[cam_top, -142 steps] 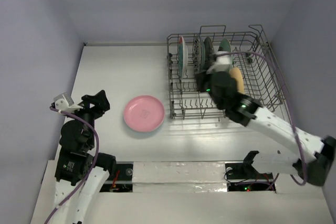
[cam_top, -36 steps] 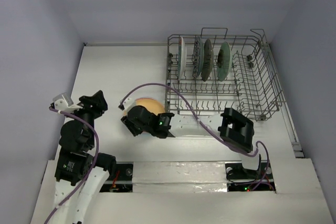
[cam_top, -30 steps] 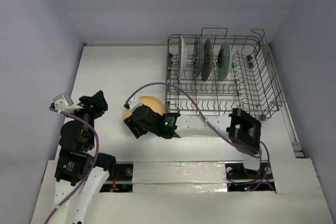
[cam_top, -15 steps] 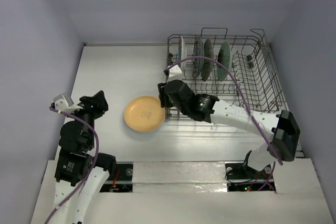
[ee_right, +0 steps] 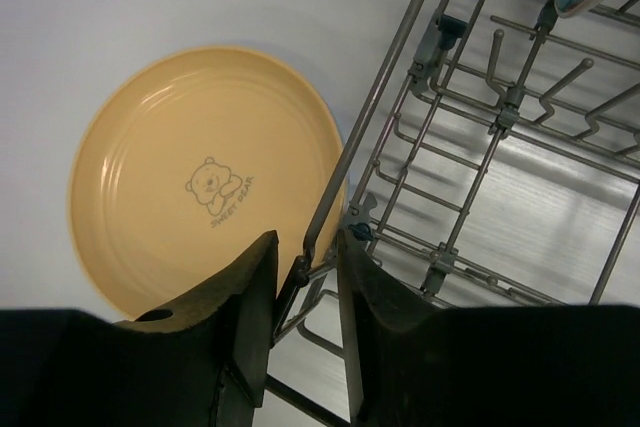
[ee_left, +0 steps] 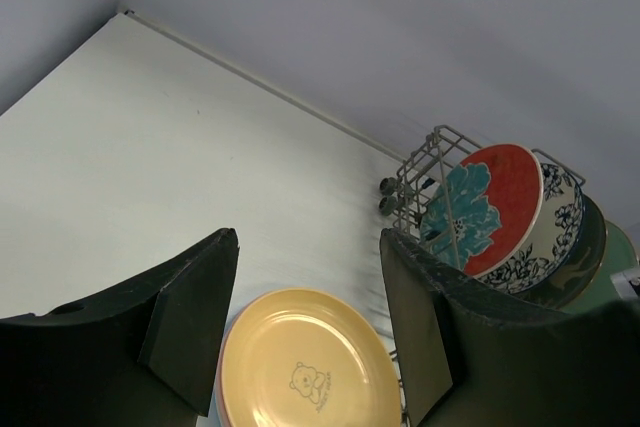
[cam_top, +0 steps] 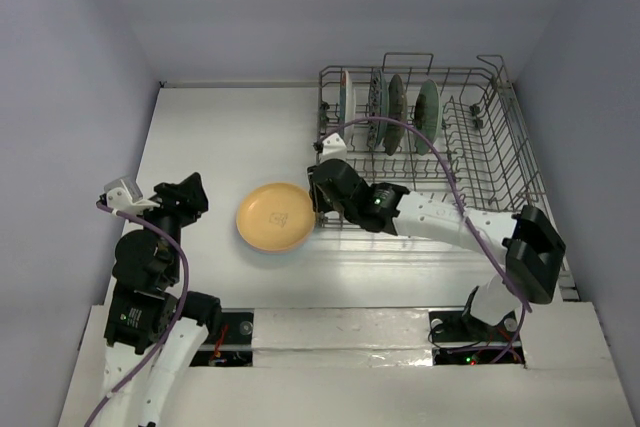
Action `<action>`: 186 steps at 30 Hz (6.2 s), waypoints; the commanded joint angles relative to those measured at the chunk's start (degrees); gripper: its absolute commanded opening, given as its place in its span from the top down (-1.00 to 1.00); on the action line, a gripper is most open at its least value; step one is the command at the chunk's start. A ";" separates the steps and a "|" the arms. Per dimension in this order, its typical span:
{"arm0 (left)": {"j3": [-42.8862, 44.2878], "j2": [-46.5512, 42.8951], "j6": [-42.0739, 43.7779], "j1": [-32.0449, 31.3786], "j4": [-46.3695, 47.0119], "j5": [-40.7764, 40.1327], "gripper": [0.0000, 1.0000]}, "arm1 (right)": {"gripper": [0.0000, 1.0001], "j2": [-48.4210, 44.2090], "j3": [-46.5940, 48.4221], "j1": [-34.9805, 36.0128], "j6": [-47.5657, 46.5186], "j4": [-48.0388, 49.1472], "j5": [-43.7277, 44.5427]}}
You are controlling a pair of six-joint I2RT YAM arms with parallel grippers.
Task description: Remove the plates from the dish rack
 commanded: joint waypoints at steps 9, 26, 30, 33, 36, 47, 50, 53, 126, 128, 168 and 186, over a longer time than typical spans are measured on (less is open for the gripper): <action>0.89 1.15 -0.01 0.33 2.16 1.62 -0.12 | 0.20 -11.81 -10.53 -1.24 0.15 -3.04 1.63; 0.54 -0.61 0.95 -0.20 2.78 2.67 0.12 | 0.99 -7.78 14.06 -14.68 -9.95 -9.16 2.58; 0.45 -1.49 1.39 -1.34 2.87 3.29 0.91 | 0.59 -1.54 21.18 -16.96 -11.80 -12.85 4.53; 0.27 -1.84 1.39 -1.34 2.87 3.56 0.91 | -0.12 2.68 26.36 -18.37 -12.86 -13.91 5.14; 0.36 -2.28 1.39 -1.87 2.69 3.82 0.65 | -0.26 7.60 31.45 -18.99 -14.08 -15.32 4.44; 0.36 -2.63 2.01 -3.54 3.31 4.44 0.30 | 0.25 24.84 49.31 -19.52 -19.18 -22.88 17.34; 0.36 -2.54 2.01 -4.06 3.31 4.26 0.29 | 0.51 24.67 50.11 -19.52 -19.97 -22.62 19.63; 0.27 -2.46 1.92 -4.07 3.31 4.52 0.29 | 0.77 23.96 50.11 -19.52 -20.85 -21.21 19.90; 0.45 -0.35 1.48 -3.01 2.78 4.52 0.03 | -0.08 49.36 54.94 -14.07 22.48 18.08 -29.67; 0.45 -0.35 1.48 -3.01 2.87 4.52 0.03 | -0.22 49.36 54.68 -13.54 22.21 17.38 -29.32; 0.19 -0.52 1.65 -3.01 2.87 6.02 0.03 | 0.31 -1.43 16.54 -17.31 -11.97 1.39 16.10; 0.10 -1.14 1.66 -3.01 2.60 6.19 0.03 | -0.06 9.71 26.89 -26.28 -18.04 -11.45 16.64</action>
